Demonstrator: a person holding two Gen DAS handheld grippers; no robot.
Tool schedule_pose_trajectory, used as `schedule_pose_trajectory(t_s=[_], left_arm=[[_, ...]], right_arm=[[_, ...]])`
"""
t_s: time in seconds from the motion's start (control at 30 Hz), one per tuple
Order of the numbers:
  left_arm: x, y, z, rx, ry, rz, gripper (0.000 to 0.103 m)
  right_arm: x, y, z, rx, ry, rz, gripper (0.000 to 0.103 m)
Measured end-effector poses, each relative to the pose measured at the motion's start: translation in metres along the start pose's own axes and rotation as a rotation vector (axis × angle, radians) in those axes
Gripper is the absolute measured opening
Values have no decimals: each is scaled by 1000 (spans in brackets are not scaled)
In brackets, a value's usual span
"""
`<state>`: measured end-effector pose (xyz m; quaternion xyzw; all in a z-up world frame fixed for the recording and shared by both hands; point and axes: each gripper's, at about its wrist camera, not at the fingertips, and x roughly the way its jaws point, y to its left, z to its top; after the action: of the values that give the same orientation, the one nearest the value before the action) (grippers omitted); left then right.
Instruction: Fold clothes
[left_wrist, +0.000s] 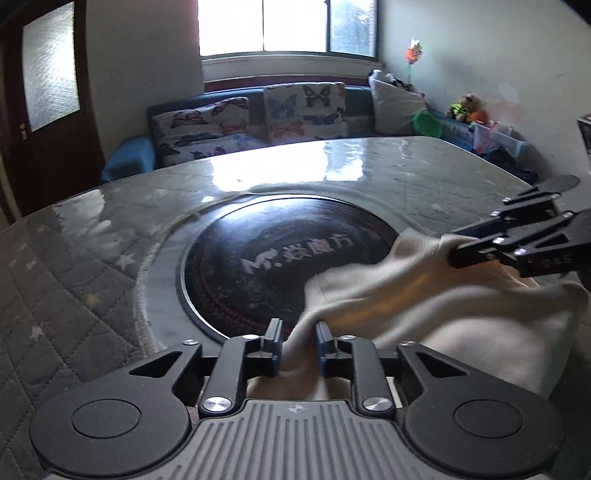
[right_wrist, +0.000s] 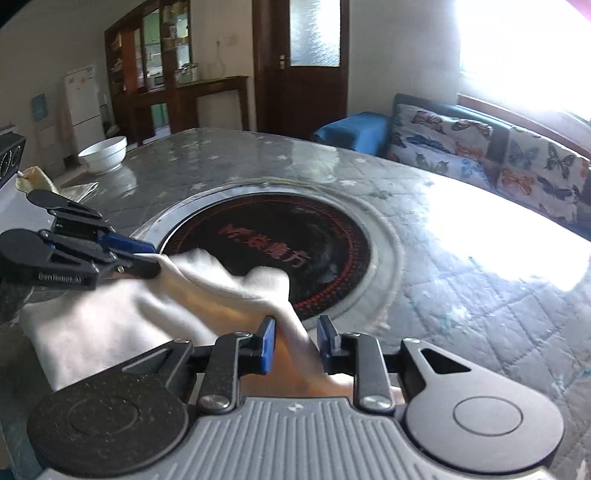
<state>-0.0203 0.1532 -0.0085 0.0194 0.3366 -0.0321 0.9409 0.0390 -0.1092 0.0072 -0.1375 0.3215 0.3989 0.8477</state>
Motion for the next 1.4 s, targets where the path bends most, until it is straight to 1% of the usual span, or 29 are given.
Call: schedule_pose_trajectory(t_s=[0.07,0.1,0.17,0.23,0.27,0.37,0.43,0.57,0.7,0.83,0.9,0.97,1.07,1.1,1.17,1.23,1.3,1.37,1.4], left_arm=[[-4,6,2,-26,-12,35,23],[-6,8,4,-41,-17,61,22],[-17,9,5,-60,-41,74,21],[-30,6,6,-73,-69,70,21],[-37,1,6,-76,-81,56,21],[-55,-17,3,-83,-105,-3,21],[-61,-31,-2,-85,-106,-46,22],[-57,-41,-18,-99,-67,-52,22],[-53,-47,-33,-115,-30,-50,23],[-58,-43,-40,-124,-32,-50,27],[-62,-43,-38,-127,-45,-49,29],[-65,-46,-32,-123,-68,-58,35],[-64,-59,-24,-96,-94,-111,35],[-63,-64,-22,-84,-100,-131,35],[-54,-76,-19,-63,-93,-166,35],[-45,-85,-21,-53,-78,-185,35],[-37,-92,-24,-53,-64,-206,35],[-36,-95,-27,-49,-63,-217,40],[-36,-97,-28,-47,-63,-222,41]], right_arm=[[-5,-5,-2,19,-7,-12,28],[-10,-6,-3,29,-18,-26,29],[-17,-9,-5,41,-31,-44,29],[-29,-11,-11,69,-42,-48,29],[-33,-12,-14,81,-45,-45,29],[-40,-13,-21,109,-48,-18,29],[-37,-11,-21,112,-40,-10,29],[-23,-15,-22,138,-14,-7,29],[-9,-17,-25,133,4,-61,28],[-9,-19,-24,139,6,-86,29],[-11,-14,-20,109,-4,-98,29],[-15,-11,-14,107,-16,-70,30],[-17,-5,-2,93,-22,-22,31],[-14,-3,3,95,-12,5,32],[-9,0,11,86,4,39,35],[1,9,23,42,39,69,36],[10,18,28,15,58,79,36],[18,26,31,1,71,90,37],[21,29,32,-10,80,95,37]])
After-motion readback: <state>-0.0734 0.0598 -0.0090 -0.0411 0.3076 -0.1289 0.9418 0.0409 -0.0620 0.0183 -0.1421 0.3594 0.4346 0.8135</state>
